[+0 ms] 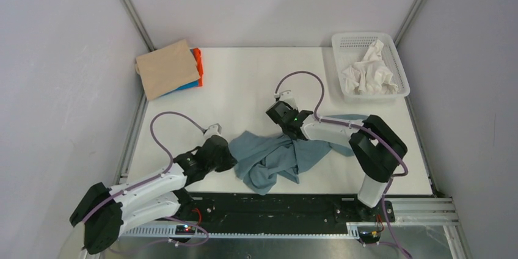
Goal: Fold and stack the t-shirts
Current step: Flatten out the tshirt
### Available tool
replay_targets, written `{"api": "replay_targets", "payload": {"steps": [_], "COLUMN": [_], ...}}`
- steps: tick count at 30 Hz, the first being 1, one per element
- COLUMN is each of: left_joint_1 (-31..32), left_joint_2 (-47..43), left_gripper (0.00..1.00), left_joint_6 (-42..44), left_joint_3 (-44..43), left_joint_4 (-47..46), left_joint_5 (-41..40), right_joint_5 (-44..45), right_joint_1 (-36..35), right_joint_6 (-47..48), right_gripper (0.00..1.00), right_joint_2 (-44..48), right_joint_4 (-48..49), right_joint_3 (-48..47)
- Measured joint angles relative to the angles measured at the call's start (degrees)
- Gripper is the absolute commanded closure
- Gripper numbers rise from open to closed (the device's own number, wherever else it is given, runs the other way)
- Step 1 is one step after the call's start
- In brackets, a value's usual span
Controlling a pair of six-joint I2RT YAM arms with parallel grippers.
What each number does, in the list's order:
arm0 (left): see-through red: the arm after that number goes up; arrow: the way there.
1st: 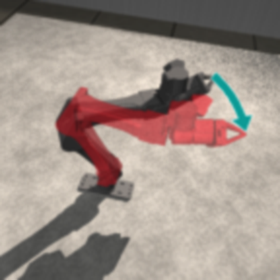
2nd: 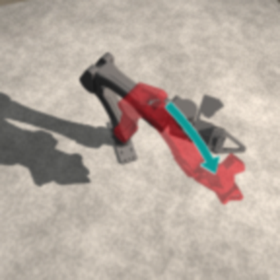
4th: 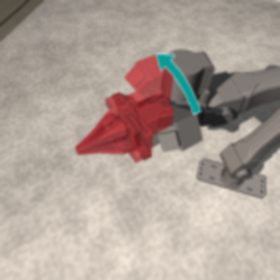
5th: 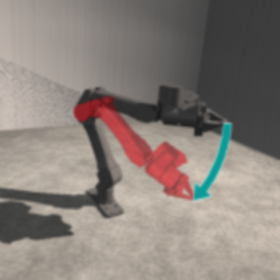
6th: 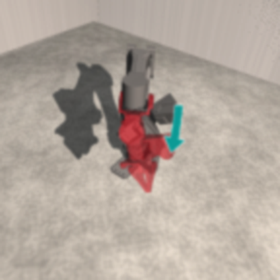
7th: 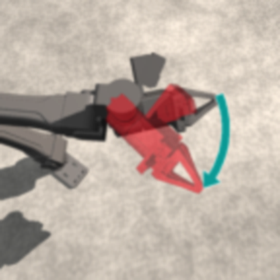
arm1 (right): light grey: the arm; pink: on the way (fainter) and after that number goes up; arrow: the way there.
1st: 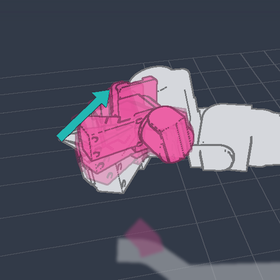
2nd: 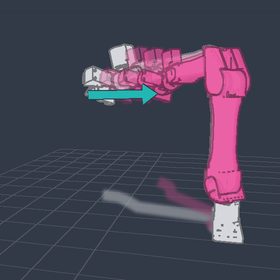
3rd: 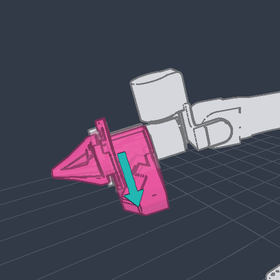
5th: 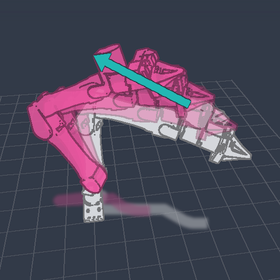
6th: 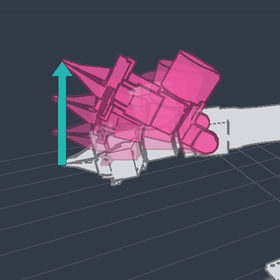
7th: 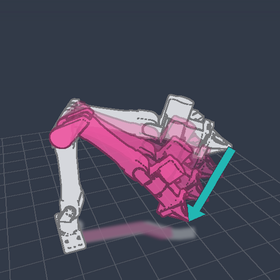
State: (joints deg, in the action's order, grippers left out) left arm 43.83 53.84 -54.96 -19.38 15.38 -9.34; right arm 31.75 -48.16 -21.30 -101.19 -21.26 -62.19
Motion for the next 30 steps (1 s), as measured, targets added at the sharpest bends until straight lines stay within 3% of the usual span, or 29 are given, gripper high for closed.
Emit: {"api": "replay_targets", "payload": {"steps": [5, 13, 18, 22, 30], "left_joint_1": [-0.7, -13.4, -15.1, -15.2, -15.3], "left_joint_2": [-3.4, -9.9, -15.8, -21.9, -30.5], "left_gripper": [1.0, 1.0, 1.0, 1.0, 1.0], "left_joint_6": [0.5, 5.8, 10.7, 14.8, 20.7], "left_joint_3": [-1.2, -9.3, -19.9, -29.1, -46.7], "left_joint_4": [3.3, 7.4, 10.6, 12.0, 13.2], "left_joint_5": [-4.1, -7.7, -12.2, -16.0, -20.1], "right_joint_5": [2.3, 0.7, -3.9, -7.5, -13.7], "right_joint_1": [2.3, 13.7, 18.9, 22.0, 22.2], "right_joint_6": [-1.2, 1.4, 4.4, 6.0, 8.2], "right_gripper": [1.0, 1.0, 1.0, 1.0, 1.0], "right_joint_2": [7.8, 36.3, 53.7, 65.1, 74.7], "right_joint_4": [-1.0, 4.3, 7.0, 6.9, 4.9], "right_joint_3": [2.0, 12.8, 13.3, 10.9, -0.9]}}
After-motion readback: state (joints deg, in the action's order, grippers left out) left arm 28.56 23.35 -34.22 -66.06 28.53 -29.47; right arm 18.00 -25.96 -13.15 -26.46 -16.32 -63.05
